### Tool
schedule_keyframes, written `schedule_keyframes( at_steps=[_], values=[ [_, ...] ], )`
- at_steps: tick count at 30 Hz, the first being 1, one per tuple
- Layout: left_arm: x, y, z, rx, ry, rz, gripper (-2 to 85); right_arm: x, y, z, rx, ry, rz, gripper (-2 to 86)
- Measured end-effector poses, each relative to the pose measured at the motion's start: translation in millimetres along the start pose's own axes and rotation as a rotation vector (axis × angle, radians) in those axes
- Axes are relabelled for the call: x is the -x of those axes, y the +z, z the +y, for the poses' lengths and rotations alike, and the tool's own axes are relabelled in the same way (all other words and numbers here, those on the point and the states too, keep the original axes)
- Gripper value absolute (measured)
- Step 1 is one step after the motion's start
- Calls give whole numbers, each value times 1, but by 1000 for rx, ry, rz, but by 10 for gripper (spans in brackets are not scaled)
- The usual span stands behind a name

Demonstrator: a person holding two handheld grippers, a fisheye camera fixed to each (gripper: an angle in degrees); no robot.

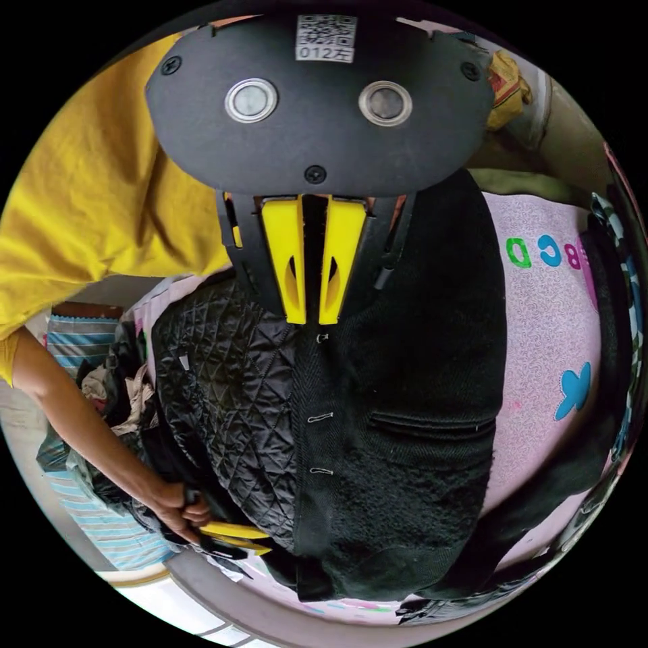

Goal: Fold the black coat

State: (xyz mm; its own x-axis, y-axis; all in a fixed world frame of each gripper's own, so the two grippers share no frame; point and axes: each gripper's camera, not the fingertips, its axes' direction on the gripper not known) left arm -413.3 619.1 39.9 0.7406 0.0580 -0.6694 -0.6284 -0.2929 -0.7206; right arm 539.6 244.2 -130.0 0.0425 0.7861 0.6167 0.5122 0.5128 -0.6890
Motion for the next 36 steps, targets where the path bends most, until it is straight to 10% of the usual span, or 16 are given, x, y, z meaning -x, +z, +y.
schedule_keyframes(
  at_steps=[11, 18, 36],
  values=[
    [45, -31, 11, -79, 79, 138, 13, -6, 35, -55, -39, 67, -25, 25],
    [52, -52, -13, -183, 100, 279, 13, 96, 11, -105, -27, -324, -43, 9],
    [29, 28, -113, 206, 115, 355, 44, 44, 15, -81, -48, -200, 324, 15]
  ],
)
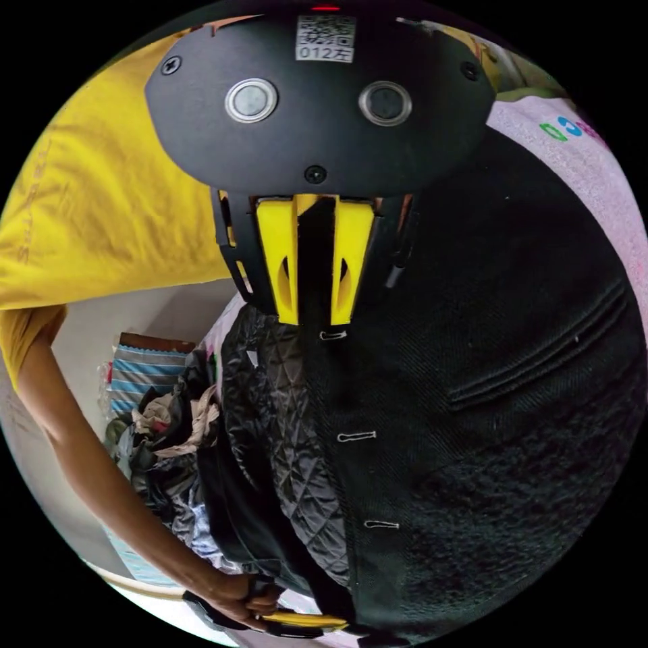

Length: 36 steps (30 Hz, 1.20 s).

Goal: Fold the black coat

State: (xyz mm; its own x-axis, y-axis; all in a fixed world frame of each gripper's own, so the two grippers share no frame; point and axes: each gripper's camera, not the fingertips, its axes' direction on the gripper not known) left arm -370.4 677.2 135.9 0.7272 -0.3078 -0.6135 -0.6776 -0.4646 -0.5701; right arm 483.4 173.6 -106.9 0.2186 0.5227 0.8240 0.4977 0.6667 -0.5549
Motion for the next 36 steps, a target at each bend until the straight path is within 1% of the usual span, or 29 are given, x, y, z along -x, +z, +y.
schedule_keyframes(
  at_steps=[2, 3, 4, 5, 6, 8, 10, 12, 13, 16, 18, 20, 21, 22, 23, 29, 31, 32, 33, 34, 35, 36],
  values=[
    [-4, -5, 2, -40, 51, 79, 42, 8, -17, 21, -67, -18, 57, 13],
    [-7, -10, 5, -64, 72, 98, 42, 17, -27, 40, -98, -58, 40, 11],
    [-11, -24, 12, -127, 101, 104, 40, 27, -33, 61, -98, -106, -5, 9],
    [-12, -40, 23, -194, 94, 64, 39, 32, -35, 73, -85, -132, -33, 8],
    [-12, -49, 29, -229, 77, 37, 38, 44, -36, 100, -59, -191, -83, 7],
    [1, -80, 58, -350, -36, -37, 35, 64, -34, 145, -4, -293, -124, 6],
    [13, -90, 80, -393, -120, -52, 33, 91, -23, 210, 97, -429, -145, 3],
    [23, -89, 98, -381, -186, -73, 32, 107, -14, 259, 180, -521, -154, 1],
    [24, -85, 107, -365, -210, -123, 32, 115, -7, 289, 236, -574, -149, 0],
    [21, -68, 121, -310, -258, -260, 36, 122, 5, 349, 313, -635, -99, -1],
    [19, -54, 123, -286, -271, -323, 36, 118, 15, 373, 357, -616, -81, -1],
    [20, -35, 120, -252, -294, -334, 19, 111, 26, 388, 406, -580, -91, -1],
    [20, -32, 120, -251, -299, -335, 16, 105, 35, 395, 426, -555, -53, -1],
    [20, -26, 118, -255, -307, -341, 12, 99, 42, 399, 420, -532, 7, -1],
    [20, -23, 117, -268, -315, -343, 10, 97, 46, 401, 418, -526, 24, -1],
    [12, -15, 100, -296, -389, -315, 5, 82, 42, 413, 382, -451, -35, 0],
    [-7, -18, 92, -321, -376, -359, 5, 63, 5, 423, 245, -397, -31, 0],
    [-23, -20, 83, -345, -332, -373, 5, 54, -6, 426, 205, -368, -24, 0],
    [-31, -20, 78, -353, -306, -371, 5, 31, -30, 433, 121, -292, -8, 1],
    [-47, -19, 65, -361, -245, -360, 5, 3, -56, 441, 33, -209, 27, 2],
    [-63, -16, 48, -350, -182, -355, 5, -11, -68, 446, -8, -172, 57, 3],
    [-71, -14, 38, -341, -156, -359, 5, -39, -91, 455, -72, -103, 136, 4]
  ],
)
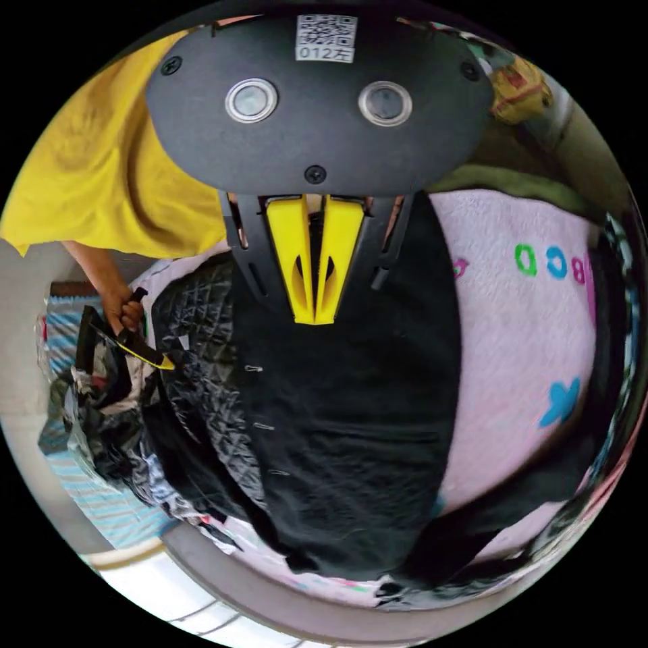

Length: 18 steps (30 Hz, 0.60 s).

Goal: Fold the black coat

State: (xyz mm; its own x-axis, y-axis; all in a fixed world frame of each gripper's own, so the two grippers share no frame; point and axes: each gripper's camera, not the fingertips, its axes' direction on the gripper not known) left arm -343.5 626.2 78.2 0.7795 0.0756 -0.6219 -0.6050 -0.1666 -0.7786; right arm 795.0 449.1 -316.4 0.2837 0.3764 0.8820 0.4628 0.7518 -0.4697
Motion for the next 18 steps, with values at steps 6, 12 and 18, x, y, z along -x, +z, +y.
schedule_keyframes(
  at_steps=[6, 12, 18],
  values=[
    [-90, 36, -83, 78, 199, -5, 5, -134, -61, 44, -56, 279, 296, 38],
    [-147, 91, -125, 298, 282, -171, 5, -198, -61, 58, 64, 305, 393, 87],
    [-156, 90, -145, 310, 212, -115, 5, -236, -51, 64, 144, 283, 263, 91]
  ],
)
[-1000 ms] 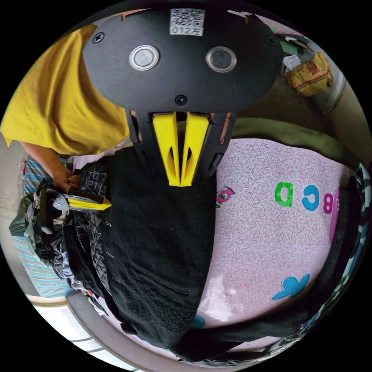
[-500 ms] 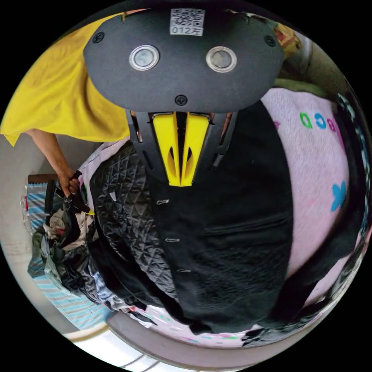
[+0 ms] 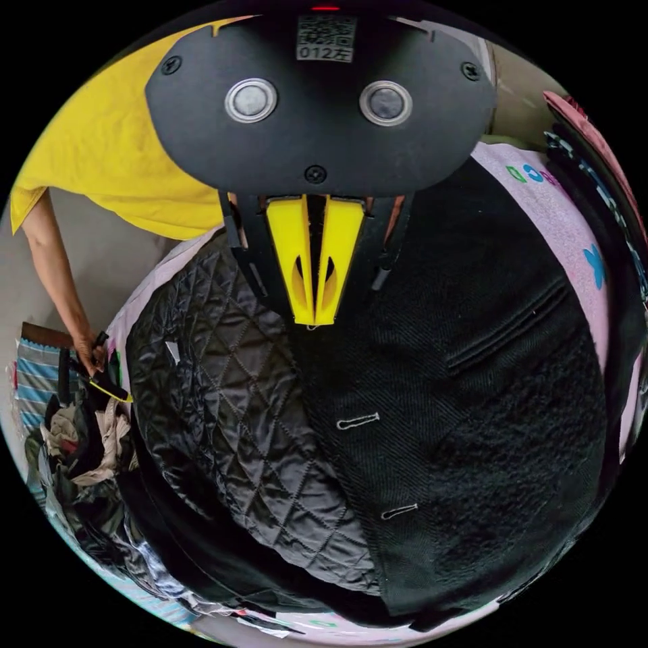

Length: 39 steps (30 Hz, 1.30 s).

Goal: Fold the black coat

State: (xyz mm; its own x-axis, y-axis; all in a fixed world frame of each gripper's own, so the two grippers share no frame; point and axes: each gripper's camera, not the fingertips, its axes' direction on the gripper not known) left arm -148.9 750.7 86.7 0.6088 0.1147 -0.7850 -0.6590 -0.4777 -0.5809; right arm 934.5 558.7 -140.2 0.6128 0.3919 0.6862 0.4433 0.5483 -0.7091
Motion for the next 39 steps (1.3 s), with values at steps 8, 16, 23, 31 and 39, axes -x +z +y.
schedule_keyframes(
  at_steps=[8, 16, 23, 31, 39],
  values=[
    [-23, -45, -18, -173, -45, 65, 12, -29, -1, 13, 40, -51, -105, 31],
    [-65, -116, -136, -287, -28, 265, 82, -73, -35, 48, -102, -31, -583, 18],
    [-102, -115, -256, -192, -123, 368, 138, -63, -53, 76, -120, -164, -668, 16],
    [-111, -111, -293, -148, -264, 242, 112, -91, -66, 106, -221, -191, -916, 14],
    [-79, -158, -276, -228, -309, 486, 20, -66, -73, 113, -146, -385, -1002, 14]
  ],
)
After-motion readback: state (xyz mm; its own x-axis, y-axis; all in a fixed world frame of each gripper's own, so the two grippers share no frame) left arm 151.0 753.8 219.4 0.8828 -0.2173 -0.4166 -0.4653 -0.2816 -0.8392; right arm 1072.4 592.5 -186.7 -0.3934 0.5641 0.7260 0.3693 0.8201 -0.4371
